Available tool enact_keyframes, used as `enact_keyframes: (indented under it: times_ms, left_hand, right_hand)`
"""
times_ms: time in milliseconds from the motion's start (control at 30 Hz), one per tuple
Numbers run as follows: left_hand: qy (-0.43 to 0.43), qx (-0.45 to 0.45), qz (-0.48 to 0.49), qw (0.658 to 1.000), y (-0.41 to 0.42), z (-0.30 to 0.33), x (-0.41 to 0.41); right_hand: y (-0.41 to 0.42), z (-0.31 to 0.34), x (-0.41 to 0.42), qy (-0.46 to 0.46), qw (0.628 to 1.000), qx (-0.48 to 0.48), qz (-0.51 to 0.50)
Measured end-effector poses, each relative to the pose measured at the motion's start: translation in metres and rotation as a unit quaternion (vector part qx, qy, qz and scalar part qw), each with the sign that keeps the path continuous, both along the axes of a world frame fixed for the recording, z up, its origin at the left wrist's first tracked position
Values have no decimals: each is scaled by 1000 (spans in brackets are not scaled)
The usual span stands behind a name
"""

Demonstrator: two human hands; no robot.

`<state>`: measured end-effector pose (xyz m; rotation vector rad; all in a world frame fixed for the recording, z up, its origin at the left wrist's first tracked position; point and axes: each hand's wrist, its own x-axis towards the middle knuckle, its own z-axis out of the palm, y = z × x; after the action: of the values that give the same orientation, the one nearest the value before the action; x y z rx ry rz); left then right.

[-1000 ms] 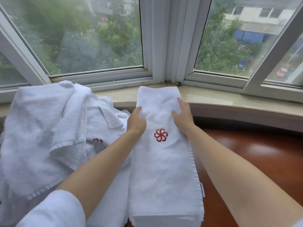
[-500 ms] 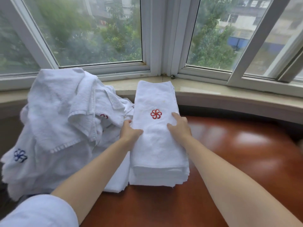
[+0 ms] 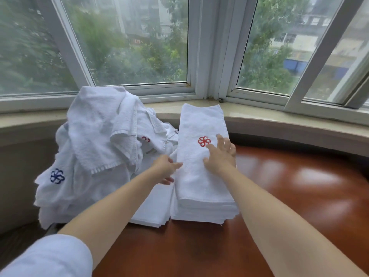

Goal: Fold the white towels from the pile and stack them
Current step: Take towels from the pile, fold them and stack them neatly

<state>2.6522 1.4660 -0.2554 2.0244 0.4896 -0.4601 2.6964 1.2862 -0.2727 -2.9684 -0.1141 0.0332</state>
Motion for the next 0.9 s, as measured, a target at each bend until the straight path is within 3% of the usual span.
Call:
enact_keyframes:
  times_ms: [100, 200, 300, 367, 500, 600, 667, 700, 800, 900]
  left_hand:
    - [-137, 135, 2, 981, 26, 9, 16]
    - [-212, 272, 1, 939, 59, 21, 35]
    - [-302, 370, 103, 873, 91, 35, 51]
    - [-308, 389, 162, 853, 113, 42, 60]
    - [-222, 302, 137, 917, 151, 49, 72]
    - [-257, 124, 111, 952, 164, 59, 74]
    - [-186, -5, 57, 981, 167, 64, 66]
    - [-137, -28, 3, 990, 169, 64, 60]
    - [-33, -49, -186, 981, 175, 61, 37]
    - [-41, -36, -184, 981, 180, 57, 29]
  right_hand:
    - [22, 5, 6, 23, 999, 26, 28]
    - [52, 11, 17, 37, 995, 70, 62]
    - [88, 18, 31, 54, 984, 152, 81]
    - [112, 26, 43, 61, 969, 228, 70]
    - [157, 37, 63, 86, 915, 394, 18]
    - [189, 51, 76, 160, 838, 521, -27]
    - [205, 59, 81, 235, 784, 573, -48]
    - [211, 60, 82, 260, 770, 581, -53]
    - [225, 56, 77, 256, 770, 583, -47]
    - [232, 51, 76, 205, 787, 580, -45]
